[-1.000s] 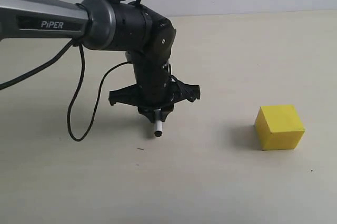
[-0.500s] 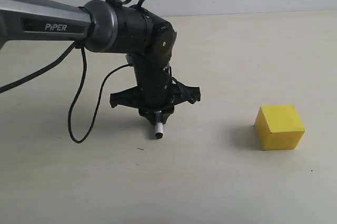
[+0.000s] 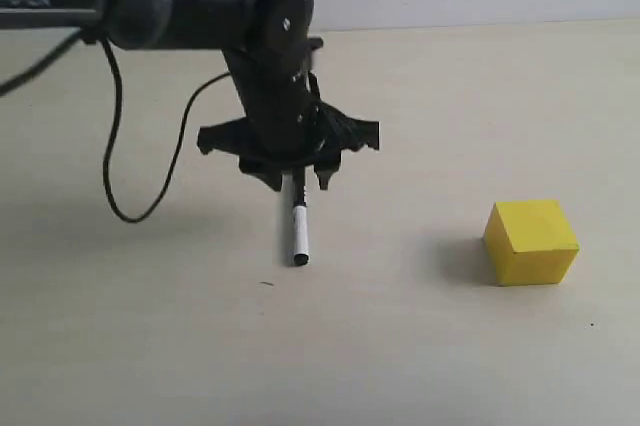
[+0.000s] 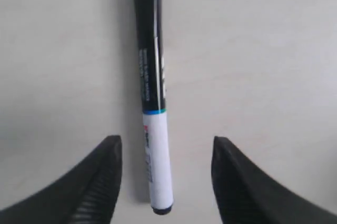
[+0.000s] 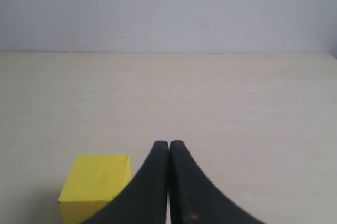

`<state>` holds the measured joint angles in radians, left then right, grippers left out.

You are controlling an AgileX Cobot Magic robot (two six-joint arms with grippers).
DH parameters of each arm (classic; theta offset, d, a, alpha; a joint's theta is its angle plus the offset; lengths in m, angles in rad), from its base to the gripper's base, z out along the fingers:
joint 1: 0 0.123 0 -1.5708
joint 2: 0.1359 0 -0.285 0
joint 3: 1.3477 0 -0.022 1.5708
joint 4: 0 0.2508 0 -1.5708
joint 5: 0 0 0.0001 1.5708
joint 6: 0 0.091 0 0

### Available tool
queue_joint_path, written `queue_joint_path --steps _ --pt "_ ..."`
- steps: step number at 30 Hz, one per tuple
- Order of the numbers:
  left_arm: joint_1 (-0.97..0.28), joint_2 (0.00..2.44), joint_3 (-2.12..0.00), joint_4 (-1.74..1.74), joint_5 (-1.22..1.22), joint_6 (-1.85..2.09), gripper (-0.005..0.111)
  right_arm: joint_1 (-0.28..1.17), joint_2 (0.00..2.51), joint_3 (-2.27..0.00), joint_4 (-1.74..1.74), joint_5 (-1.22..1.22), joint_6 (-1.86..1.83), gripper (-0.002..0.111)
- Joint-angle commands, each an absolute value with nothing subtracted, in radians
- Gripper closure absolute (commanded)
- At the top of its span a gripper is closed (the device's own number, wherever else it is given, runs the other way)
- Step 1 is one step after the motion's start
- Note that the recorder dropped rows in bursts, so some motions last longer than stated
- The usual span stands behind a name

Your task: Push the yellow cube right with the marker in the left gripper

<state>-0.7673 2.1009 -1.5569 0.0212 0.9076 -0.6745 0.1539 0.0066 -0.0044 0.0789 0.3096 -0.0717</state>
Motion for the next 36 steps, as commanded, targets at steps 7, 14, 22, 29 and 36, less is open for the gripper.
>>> queue_joint_path --steps 7,14,22,29,36 --pt "-0.869 1.748 -1.283 0.014 0.509 -0.289 0.107 0.155 0.000 0.000 0.076 0.301 -0.075 0.108" --pt "-0.907 1.314 -0.801 0.022 -0.092 -0.208 0.107 0.155 0.000 0.000 0.076 0.301 -0.075 0.108" --pt "-0.765 0.899 -0.381 0.022 -0.281 -0.082 0.107 0.155 0.000 0.000 0.076 0.301 -0.075 0.108" --pt "-0.659 0.652 -0.225 0.022 -0.255 -0.082 0.107 0.155 0.000 0.000 0.076 0.306 -0.075 0.108" --pt "-0.659 0.573 -0.210 0.022 -0.258 -0.082 0.107 0.155 0.000 0.000 0.076 0.306 -0.075 0.108"
